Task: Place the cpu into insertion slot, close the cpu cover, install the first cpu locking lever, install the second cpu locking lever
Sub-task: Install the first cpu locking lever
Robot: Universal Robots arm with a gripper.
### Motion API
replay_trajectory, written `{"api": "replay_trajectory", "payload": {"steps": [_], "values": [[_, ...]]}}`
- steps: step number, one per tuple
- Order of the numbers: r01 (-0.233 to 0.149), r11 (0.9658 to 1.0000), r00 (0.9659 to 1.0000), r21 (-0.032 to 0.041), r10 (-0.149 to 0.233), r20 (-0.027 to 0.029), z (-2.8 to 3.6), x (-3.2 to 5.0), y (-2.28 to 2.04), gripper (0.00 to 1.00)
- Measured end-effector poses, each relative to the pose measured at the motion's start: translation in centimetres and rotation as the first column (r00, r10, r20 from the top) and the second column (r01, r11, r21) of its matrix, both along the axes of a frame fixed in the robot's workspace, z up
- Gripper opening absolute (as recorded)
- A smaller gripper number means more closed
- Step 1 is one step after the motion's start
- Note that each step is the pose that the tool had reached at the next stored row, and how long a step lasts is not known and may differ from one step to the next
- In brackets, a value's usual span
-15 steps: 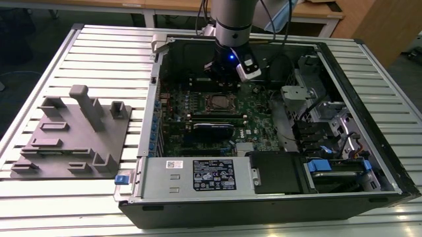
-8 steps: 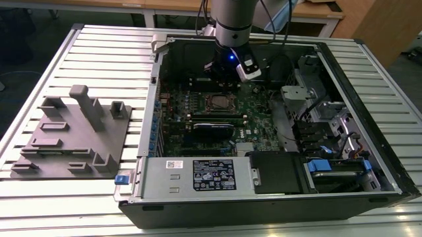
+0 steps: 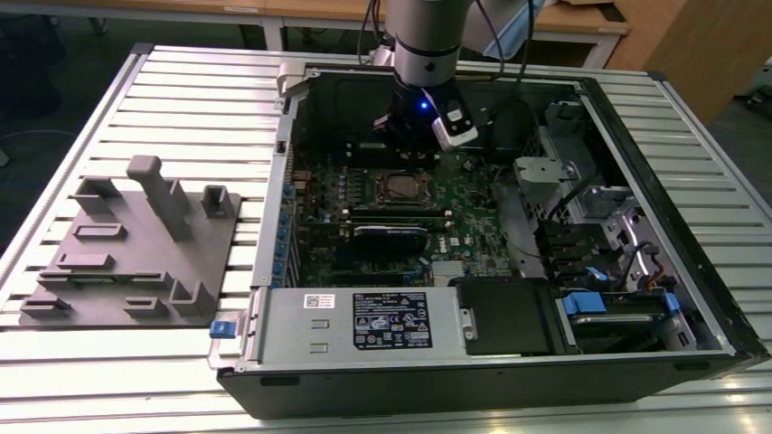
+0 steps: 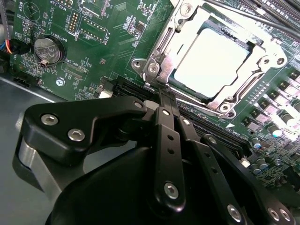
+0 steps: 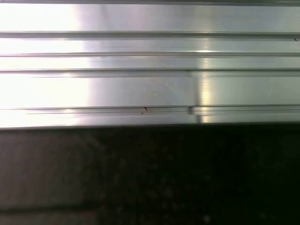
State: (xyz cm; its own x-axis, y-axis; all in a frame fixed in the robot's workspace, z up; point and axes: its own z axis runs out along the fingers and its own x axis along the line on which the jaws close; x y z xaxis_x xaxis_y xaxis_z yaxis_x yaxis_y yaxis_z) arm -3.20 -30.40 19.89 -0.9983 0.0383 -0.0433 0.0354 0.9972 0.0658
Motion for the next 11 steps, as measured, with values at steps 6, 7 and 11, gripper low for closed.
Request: {"api": "replay_trajectory", "payload": {"steps": [6,7,11], "values": [[0.000,1.0000,1.0000,0.0001,0.000,0.0001,0.03,0.00,0.00,0.11],[0.000,1.0000,1.0000,0.0000,0.000,0.0001,0.05,0.00,0.00,0.11],[0.000,1.0000,1.0000,-0.0001,0.000,-0.0001,0.05,0.00,0.00,0.11]]}}
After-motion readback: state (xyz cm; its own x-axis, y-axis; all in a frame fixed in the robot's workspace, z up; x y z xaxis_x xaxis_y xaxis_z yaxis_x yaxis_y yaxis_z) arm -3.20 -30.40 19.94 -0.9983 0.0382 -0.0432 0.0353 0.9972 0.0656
